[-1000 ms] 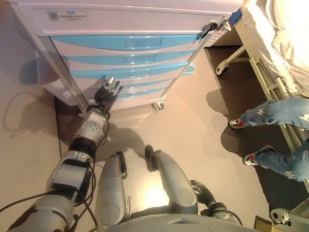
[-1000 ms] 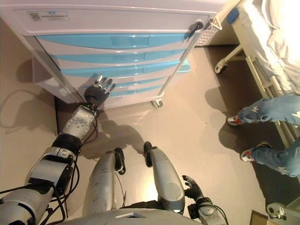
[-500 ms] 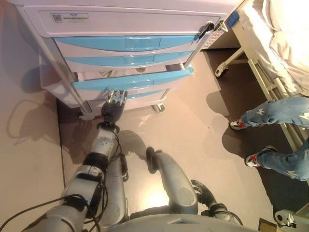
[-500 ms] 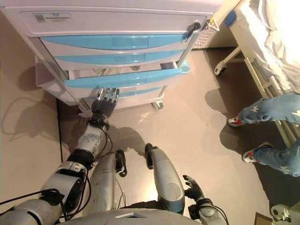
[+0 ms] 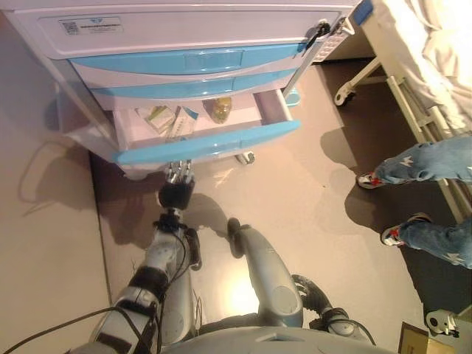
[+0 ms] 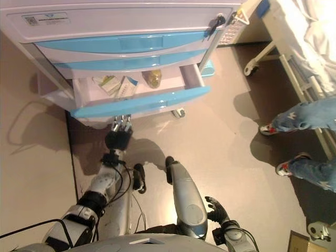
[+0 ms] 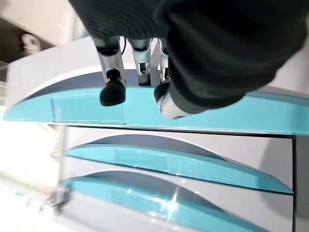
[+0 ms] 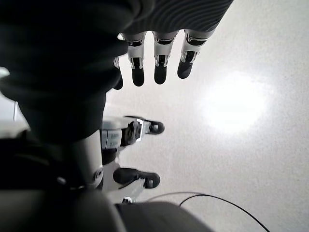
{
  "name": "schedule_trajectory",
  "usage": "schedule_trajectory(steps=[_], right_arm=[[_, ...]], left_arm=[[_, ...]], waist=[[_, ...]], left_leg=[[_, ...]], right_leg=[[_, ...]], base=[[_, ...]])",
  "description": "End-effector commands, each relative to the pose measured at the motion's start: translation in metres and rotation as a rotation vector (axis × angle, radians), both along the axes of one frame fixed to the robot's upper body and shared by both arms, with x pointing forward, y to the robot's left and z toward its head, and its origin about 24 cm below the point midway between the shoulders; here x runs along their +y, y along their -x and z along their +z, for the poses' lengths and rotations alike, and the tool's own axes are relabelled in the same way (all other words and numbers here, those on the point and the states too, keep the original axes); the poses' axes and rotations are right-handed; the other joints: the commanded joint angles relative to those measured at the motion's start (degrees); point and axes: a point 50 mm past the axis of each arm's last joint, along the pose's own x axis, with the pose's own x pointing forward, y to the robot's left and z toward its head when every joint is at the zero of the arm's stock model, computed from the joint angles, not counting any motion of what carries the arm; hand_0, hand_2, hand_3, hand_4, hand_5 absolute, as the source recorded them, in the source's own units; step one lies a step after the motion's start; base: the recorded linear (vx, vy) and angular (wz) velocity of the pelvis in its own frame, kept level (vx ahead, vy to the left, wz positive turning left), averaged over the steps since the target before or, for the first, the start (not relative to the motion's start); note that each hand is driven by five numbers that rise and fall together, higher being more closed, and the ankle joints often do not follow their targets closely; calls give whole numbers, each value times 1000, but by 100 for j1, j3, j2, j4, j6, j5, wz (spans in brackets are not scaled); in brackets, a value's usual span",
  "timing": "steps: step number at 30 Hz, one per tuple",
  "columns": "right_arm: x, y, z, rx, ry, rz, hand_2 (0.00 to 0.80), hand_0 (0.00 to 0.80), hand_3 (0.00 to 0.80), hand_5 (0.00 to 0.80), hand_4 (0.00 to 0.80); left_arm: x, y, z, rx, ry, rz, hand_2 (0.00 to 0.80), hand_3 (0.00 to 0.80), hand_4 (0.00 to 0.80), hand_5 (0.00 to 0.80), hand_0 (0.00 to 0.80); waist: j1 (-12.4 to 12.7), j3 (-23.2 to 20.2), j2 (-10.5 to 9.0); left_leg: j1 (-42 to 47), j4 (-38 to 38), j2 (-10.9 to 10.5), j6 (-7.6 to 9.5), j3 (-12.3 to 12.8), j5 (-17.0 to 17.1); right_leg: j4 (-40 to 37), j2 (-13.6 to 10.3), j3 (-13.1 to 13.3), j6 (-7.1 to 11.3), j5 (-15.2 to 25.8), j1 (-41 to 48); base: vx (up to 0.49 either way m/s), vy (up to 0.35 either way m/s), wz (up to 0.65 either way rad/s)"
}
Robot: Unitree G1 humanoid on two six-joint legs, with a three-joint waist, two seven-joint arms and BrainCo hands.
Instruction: Open the drawer and pick up the medicine
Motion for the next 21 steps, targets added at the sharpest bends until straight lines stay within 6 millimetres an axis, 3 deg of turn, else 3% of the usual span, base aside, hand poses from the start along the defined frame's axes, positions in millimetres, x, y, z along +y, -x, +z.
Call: schedule_trajectory(steps=[1, 5, 7, 9, 14, 21], right_arm=[[-14, -6, 7, -38, 48, 43, 0, 0, 0, 0, 0], [-29, -30, 19, -106, 81, 16, 0, 0, 0, 0, 0], [-37, -40, 25, -127, 102, 15, 0, 0, 0, 0, 0], [-44, -44, 29, -137, 116, 19, 0, 0, 0, 0, 0], [-50, -51, 32, -152, 135, 21, 0, 0, 0, 0, 0], [-54, -44, 28, -139, 144, -1, 0, 0, 0, 0, 0]], left_arm=[[-86, 17, 102, -778, 133, -549, 800, 800, 800, 800, 800], [-71, 54, 29, -571, 102, -673, 800, 800, 800, 800, 800], [-55, 77, -5, -471, 89, -713, 800, 800, 800, 800, 800], [-42, 92, -23, -396, 74, -720, 800, 800, 800, 800, 800], [-14, 117, -57, -208, 4, -641, 800, 800, 800, 800, 800], [7, 128, -79, 4, -165, -538, 800, 800, 800, 800, 800]], waist=[[206, -155, 402], [315, -42, 647], [333, -13, 749], [339, -14, 804], [366, -45, 910], [418, -180, 1002]], left_leg=[[55, -611, -19, -362, -557, 390], [140, -927, 10, -438, -515, 488], [198, -1077, 52, -480, -459, 542], [245, -1176, 83, -514, -417, 578], [281, -1306, 156, -562, -324, 643], [403, -1452, 143, -575, -318, 672]], right_leg=[[-409, 198, -482, -467, 531, 189], [-618, 97, -552, -486, 481, 213], [-720, 51, -577, -485, 450, 247], [-826, 17, -602, -481, 440, 301], [-1001, -64, -697, -493, 404, 409], [-1162, -97, -793, -520, 341, 628]], base=[[-182, 102, 13], [-201, 124, 17], [-146, 111, 38], [-110, 81, 5], [-99, 44, -30], [-12, 6, 5]])
